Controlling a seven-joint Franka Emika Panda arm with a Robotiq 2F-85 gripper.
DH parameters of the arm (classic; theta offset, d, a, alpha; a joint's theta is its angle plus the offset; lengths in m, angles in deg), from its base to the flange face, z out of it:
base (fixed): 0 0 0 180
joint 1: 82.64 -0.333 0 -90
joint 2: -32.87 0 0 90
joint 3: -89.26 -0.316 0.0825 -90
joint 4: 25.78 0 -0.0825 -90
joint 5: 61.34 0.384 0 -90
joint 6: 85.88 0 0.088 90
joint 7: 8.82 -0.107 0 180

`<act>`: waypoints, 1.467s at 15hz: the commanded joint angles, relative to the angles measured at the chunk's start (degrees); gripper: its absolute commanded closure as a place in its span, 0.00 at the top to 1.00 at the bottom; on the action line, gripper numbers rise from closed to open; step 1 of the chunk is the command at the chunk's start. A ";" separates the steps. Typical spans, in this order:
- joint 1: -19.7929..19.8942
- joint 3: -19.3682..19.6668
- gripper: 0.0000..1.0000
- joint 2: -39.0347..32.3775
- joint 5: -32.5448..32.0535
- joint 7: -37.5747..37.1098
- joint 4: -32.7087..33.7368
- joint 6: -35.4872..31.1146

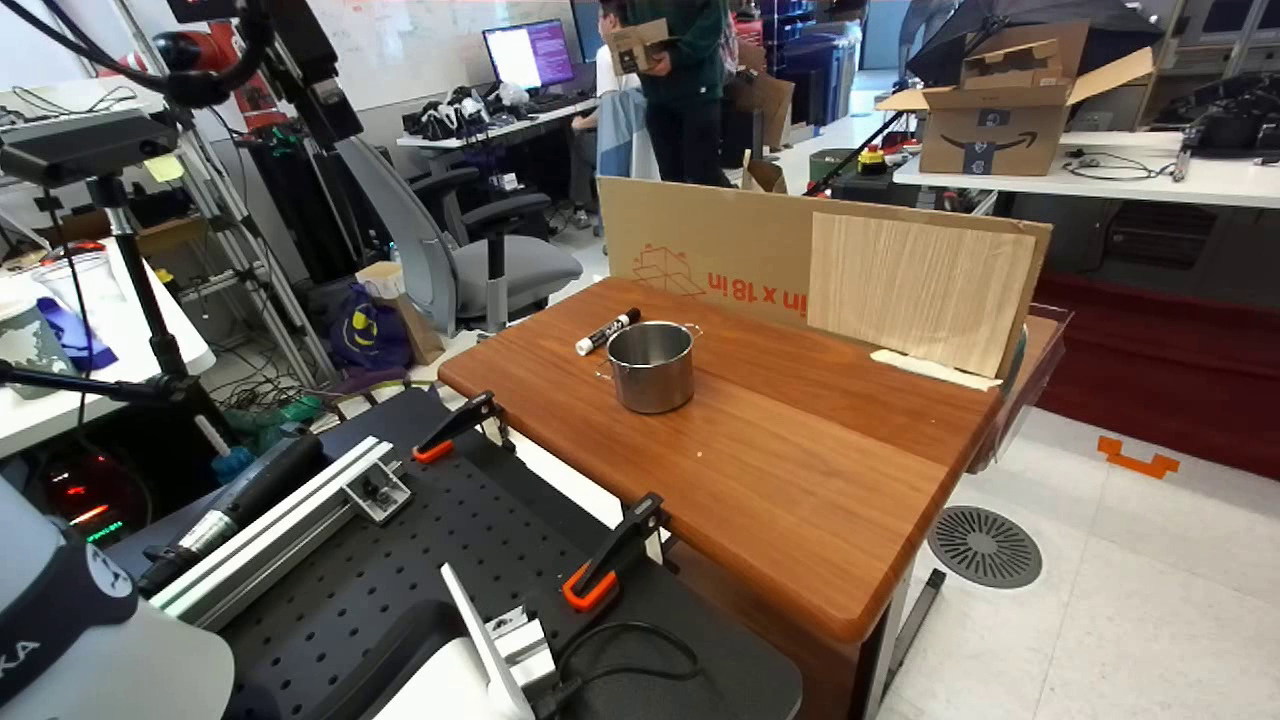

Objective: Pick the marker and put it in the cup

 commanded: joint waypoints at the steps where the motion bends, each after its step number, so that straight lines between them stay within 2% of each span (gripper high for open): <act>1: 1.58 0.65 1.00 -5.53 -1.45 -0.88 1.65 -5.56; 4: 3.60 1.94 1.00 -11.02 -2.90 -0.18 3.90 -9.56; 12: 7.00 4.95 1.00 -28.77 -10.03 -1.06 14.63 -13.54; 18: 4.80 8.38 1.00 -43.63 -13.46 -0.73 24.22 -14.99; 22: 2.28 11.38 1.00 -51.32 -14.36 -1.16 28.35 -17.73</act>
